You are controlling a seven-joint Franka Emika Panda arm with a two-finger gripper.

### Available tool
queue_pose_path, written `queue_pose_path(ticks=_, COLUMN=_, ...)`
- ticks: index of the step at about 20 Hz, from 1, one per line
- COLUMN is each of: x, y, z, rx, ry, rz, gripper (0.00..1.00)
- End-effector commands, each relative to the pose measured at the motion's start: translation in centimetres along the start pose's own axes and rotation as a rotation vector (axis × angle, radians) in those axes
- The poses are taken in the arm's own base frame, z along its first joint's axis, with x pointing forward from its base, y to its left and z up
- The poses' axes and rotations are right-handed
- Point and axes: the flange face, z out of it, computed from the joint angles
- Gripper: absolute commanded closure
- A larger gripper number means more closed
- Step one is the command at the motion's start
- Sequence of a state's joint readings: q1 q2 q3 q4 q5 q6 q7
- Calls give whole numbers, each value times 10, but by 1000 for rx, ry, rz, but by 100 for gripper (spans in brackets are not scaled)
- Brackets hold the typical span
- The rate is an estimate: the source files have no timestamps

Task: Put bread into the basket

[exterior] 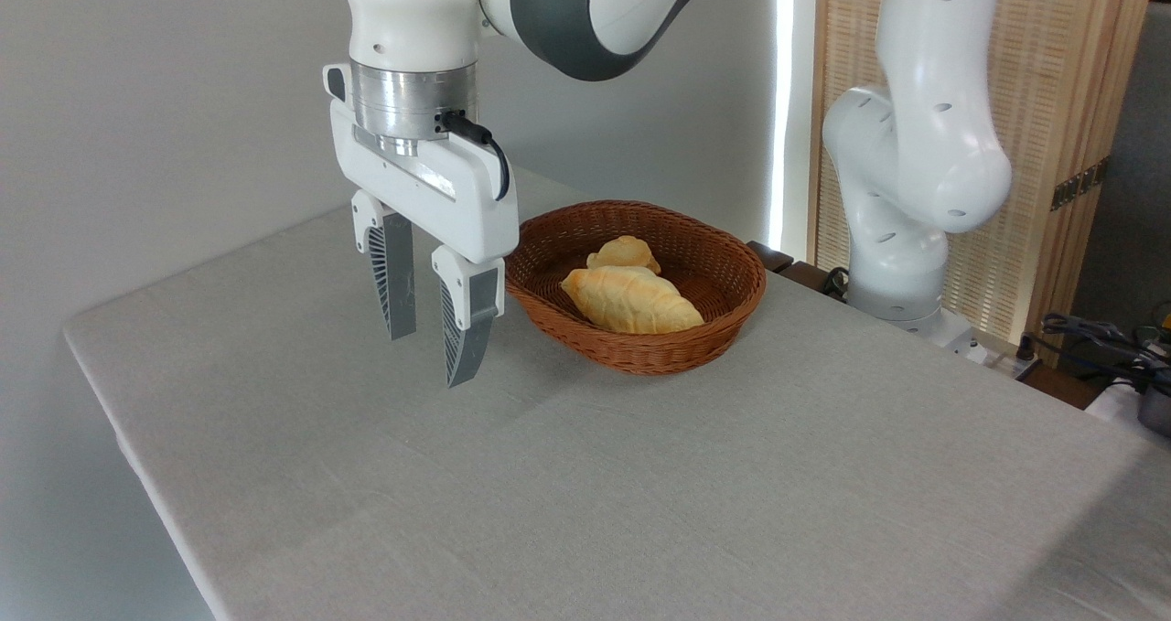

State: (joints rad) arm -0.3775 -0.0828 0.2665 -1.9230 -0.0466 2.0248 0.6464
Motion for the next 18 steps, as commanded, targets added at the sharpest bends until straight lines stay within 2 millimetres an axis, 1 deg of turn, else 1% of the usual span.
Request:
queue_pose_path(ticks=1, x=0, y=-2, z=-3, rx=7, ry=5, rz=2, gripper=0)
queue_pose_path(ticks=6, x=-1, y=-3, z=-4, rx=8, ry=6, rz=5, gripper=0)
queue_pose_path(ticks=8, x=-10, y=-15, z=-5, rx=10, ry=7, rz=-21, gripper=0)
queue_pose_path(ticks=11, x=-12, y=-17, z=-7, rx=13, ry=7, rz=-32, gripper=0)
queue_pose_path(ticks=18, x=-10, y=-14, z=-7, rx=17, ry=4, rz=-31, gripper=0)
